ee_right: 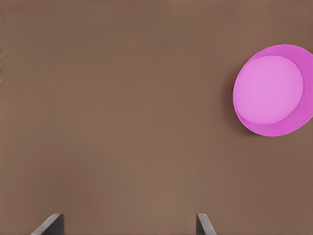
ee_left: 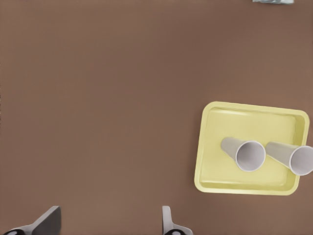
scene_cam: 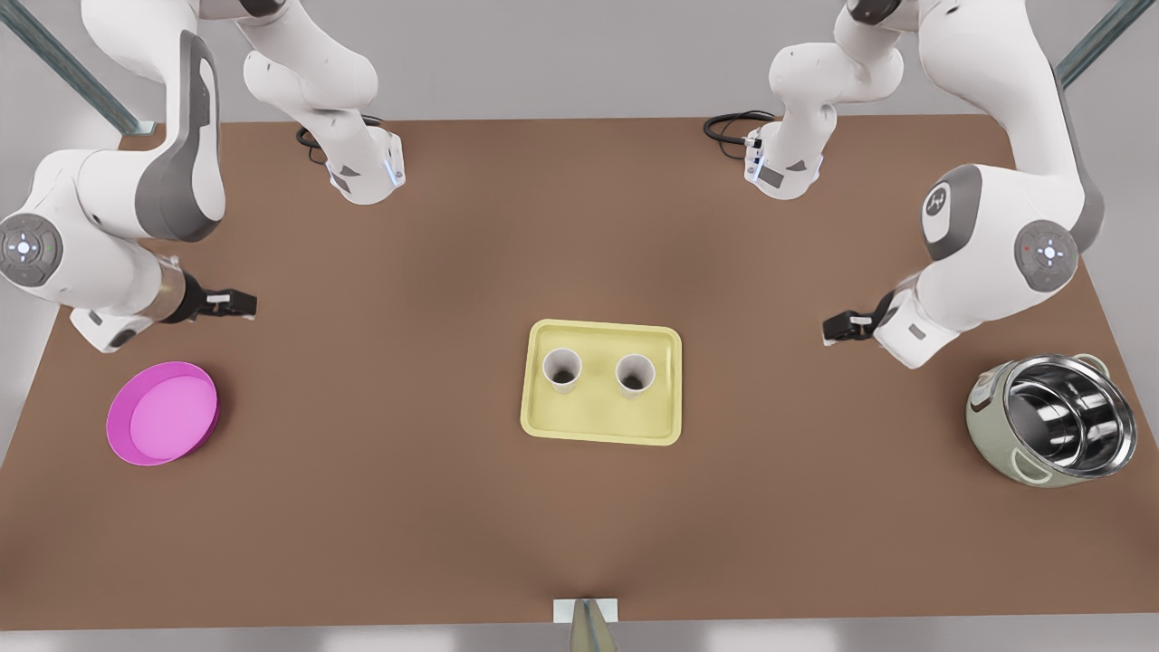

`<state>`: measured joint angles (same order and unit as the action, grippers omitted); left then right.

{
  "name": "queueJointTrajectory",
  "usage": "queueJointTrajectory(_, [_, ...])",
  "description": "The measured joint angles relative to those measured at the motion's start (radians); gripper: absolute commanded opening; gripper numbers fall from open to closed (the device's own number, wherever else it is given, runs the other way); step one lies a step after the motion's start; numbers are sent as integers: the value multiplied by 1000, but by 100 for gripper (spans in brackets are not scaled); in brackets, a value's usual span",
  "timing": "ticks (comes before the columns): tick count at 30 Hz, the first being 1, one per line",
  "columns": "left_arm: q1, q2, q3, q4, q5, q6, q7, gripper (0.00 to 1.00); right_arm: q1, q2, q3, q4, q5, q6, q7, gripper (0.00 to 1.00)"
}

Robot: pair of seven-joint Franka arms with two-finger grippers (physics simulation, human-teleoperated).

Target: Use the left arm to pick up the white IKEA cup from the tray and place it on the middle-left position; use the right arm to pick up the white IKEA cup from the tray and place it on the middle-right position

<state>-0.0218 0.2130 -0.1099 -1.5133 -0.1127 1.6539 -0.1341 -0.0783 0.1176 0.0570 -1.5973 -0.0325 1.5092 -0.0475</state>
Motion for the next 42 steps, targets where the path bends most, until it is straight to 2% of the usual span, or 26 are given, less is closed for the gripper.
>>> queueJointTrajectory(4, [-4, 29, 1, -3, 0, 60, -21, 100, 7, 77, 31, -7, 19, 62, -7, 100])
queueJointTrajectory(10, [-18, 40, 0, 9, 10, 96, -47, 100, 335, 280, 40, -10, 39, 254, 86, 100])
queueJointTrajectory(15, [-61, 41, 0, 12, 37, 96, -63, 100, 501, 402, 40, 2, 40, 460, 230, 100])
queueJointTrajectory(18, [-58, 40, 4, 13, 44, 96, -70, 100, 542, 460, 41, 9, 41, 556, 318, 100])
queueJointTrajectory(22, [-56, 39, 6, 13, 54, 96, -78, 100, 564, 522, 90, 30, 42, 641, 418, 100])
queueJointTrajectory(30, [-51, 36, 9, 16, 61, 95, -88, 100, 623, 609, 102, 26, 38, 744, 575, 100])
queueJointTrajectory(31, [-51, 37, 9, 15, 62, 95, -89, 100, 624, 613, 102, 26, 38, 752, 590, 89])
queueJointTrajectory(32, [-51, 37, 9, 15, 61, 95, -90, 100, 624, 614, 102, 27, 37, 759, 604, 51])
queueJointTrajectory(33, [-51, 37, 9, 15, 61, 95, -90, 100, 624, 613, 102, 28, 38, 766, 616, 24])
queueJointTrajectory(34, [-52, 37, 9, 15, 61, 95, -91, 100, 624, 612, 101, 29, 40, 772, 628, 14])
queueJointTrajectory(35, [-52, 36, 7, 15, 61, 95, -92, 100, 624, 610, 101, 30, 44, 777, 637, 14])
queueJointTrajectory(37, [-54, 32, 8, 16, 61, 95, -94, 100, 621, 607, 100, 31, 65, 789, 643, 1])
queueJointTrajectory(42, [-50, 28, 13, 17, 62, 92, -97, 100, 603, 592, 96, 33, 76, 806, 659, 0])
